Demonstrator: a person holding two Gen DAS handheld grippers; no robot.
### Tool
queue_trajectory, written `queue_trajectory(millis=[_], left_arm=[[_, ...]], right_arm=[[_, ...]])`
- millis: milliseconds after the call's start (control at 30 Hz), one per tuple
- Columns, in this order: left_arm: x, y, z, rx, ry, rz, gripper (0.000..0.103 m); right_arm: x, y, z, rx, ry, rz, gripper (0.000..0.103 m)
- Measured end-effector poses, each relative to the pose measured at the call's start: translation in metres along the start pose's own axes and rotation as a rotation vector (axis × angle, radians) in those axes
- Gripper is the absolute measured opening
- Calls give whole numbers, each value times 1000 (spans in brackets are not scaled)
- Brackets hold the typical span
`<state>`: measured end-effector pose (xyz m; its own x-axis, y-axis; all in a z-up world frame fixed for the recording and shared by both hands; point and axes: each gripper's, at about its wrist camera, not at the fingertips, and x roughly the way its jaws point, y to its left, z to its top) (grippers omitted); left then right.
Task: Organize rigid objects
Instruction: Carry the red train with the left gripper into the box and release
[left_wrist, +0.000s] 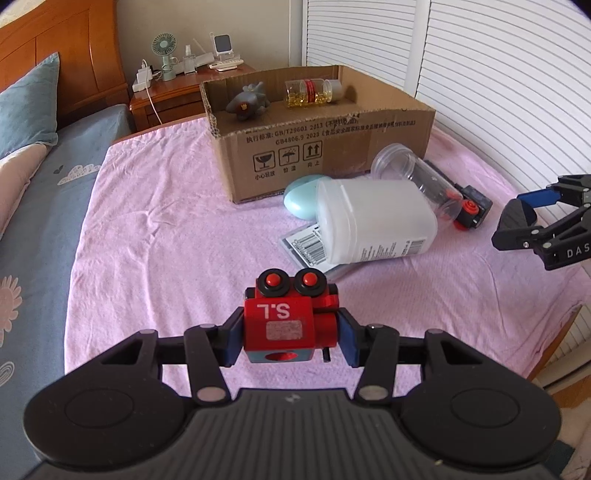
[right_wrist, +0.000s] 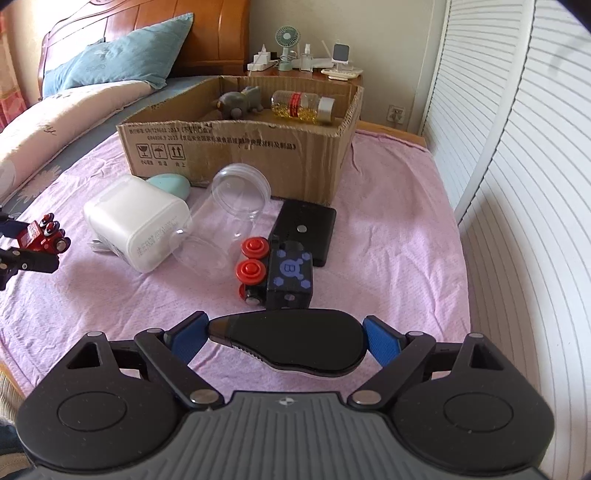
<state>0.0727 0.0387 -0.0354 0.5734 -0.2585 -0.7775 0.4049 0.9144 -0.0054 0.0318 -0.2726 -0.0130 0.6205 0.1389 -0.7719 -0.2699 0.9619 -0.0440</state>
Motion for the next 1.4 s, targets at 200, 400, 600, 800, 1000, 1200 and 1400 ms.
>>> queue_trajectory(millis=[200, 400, 600, 800, 1000, 1200, 1400], left_arm=[[-13, 4, 23, 22, -30, -18, 50], [-18, 0, 56, 69, -90, -28, 50], [-10, -4, 100, 115, -149, -12, 50], [12, 0, 139, 134, -162, 8, 50], [41, 8, 159, 113, -128, 14, 50], [62, 17, 164, 43, -137, 16, 53], [58, 22, 158, -39, -157, 43, 94]], right_arm=[[-12, 5, 18, -47, -34, 28, 93], [-20, 6, 41, -81, -78, 60, 93], [-22, 6, 68, -100, -128, 70, 93], [-21, 9, 92, -128, -158, 62, 93], [-19, 11, 103, -147, -171, 65, 93], [-16, 12, 107, -145, -170, 72, 93], [-18, 12, 106, -140, -173, 71, 93]])
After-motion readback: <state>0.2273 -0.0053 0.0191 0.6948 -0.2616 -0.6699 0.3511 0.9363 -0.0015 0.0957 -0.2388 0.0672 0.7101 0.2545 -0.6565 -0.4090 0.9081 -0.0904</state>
